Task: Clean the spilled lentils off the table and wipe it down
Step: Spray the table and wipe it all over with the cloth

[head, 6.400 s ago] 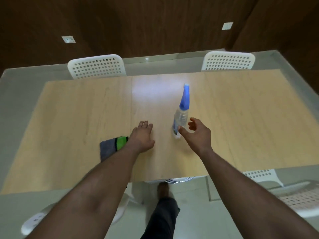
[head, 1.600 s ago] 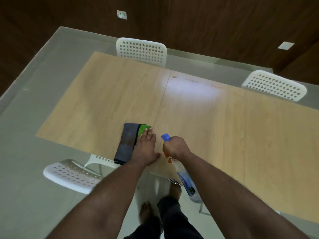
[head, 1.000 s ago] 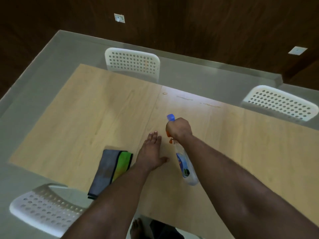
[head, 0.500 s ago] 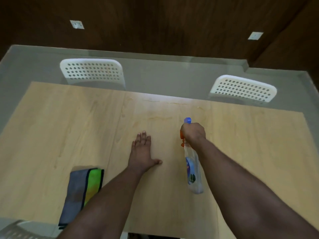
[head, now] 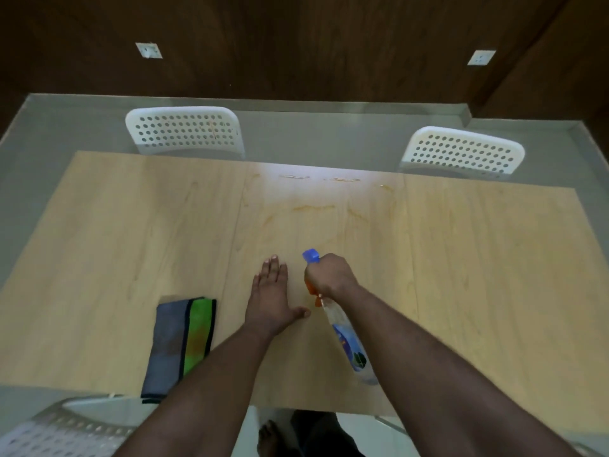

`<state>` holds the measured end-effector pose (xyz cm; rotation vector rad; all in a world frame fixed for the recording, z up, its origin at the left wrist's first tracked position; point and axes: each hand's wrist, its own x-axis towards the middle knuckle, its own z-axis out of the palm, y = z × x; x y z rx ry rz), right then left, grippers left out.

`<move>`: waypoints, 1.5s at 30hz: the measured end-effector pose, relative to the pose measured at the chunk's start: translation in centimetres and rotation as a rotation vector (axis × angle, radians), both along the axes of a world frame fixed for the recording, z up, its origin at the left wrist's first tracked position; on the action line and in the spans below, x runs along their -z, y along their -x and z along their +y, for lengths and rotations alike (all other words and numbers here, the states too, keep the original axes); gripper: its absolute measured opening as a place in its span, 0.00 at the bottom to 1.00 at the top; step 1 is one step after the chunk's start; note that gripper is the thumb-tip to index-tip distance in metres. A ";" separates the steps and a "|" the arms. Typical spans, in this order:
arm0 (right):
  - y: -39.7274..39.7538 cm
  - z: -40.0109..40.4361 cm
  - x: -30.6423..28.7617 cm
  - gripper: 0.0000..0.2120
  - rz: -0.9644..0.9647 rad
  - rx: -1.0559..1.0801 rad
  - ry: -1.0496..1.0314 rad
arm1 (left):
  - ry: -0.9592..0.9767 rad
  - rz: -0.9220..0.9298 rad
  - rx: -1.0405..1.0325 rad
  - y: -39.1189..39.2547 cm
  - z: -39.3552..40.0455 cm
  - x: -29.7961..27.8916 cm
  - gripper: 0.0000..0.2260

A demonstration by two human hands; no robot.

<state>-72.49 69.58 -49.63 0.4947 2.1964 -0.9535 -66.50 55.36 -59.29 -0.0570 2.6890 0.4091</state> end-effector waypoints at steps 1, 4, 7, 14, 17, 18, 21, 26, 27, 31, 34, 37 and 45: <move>-0.8 -0.5 0.1 0.09 -0.004 -0.049 -0.008 | -0.005 -0.001 -0.003 -0.6 -0.3 0.0 0.60; -3.4 -0.7 0.3 0.06 0.028 -0.041 -0.026 | -0.011 0.003 0.005 -2.3 -0.8 0.0 0.60; -4.6 0.9 0.4 0.09 0.077 0.155 -0.025 | -0.008 -0.002 0.047 -3.5 -0.4 0.0 0.61; -6.2 6.8 -0.3 0.08 0.106 0.458 -0.062 | -0.019 -0.022 0.103 -5.5 1.5 -0.6 0.61; -7.7 8.3 -0.3 0.07 0.127 0.521 -0.088 | -0.024 -0.031 0.118 -6.5 1.7 -0.7 0.61; -8.2 8.4 -0.4 0.07 0.130 0.531 -0.083 | -0.023 -0.031 0.119 -6.8 1.7 -0.7 0.61; -9.8 7.6 -0.7 0.07 0.133 0.488 -0.043 | -0.007 -0.021 0.111 -7.9 1.1 -0.7 0.61; -11.9 3.2 -1.1 0.09 0.024 0.337 0.027 | 0.004 0.000 0.091 -9.7 -1.0 -0.5 0.59; -12.4 2.2 -1.0 0.09 0.011 0.302 0.036 | 0.002 0.004 0.086 -10.1 -1.4 -0.5 0.59; -14.5 -1.6 -0.3 0.08 0.043 0.149 0.058 | -0.004 0.004 0.052 -12.0 -2.9 -0.3 0.58; -16.2 -3.5 0.1 0.08 0.090 0.036 0.002 | -0.016 0.015 0.036 -13.3 -3.9 0.0 0.58; -17.2 -4.2 0.1 0.08 0.113 0.047 -0.022 | -0.014 0.021 0.043 -14.4 -4.6 0.3 0.58; -18.6 -1.2 0.1 0.08 0.134 0.326 -0.022 | -0.006 0.018 0.088 -15.7 -4.2 -0.4 0.56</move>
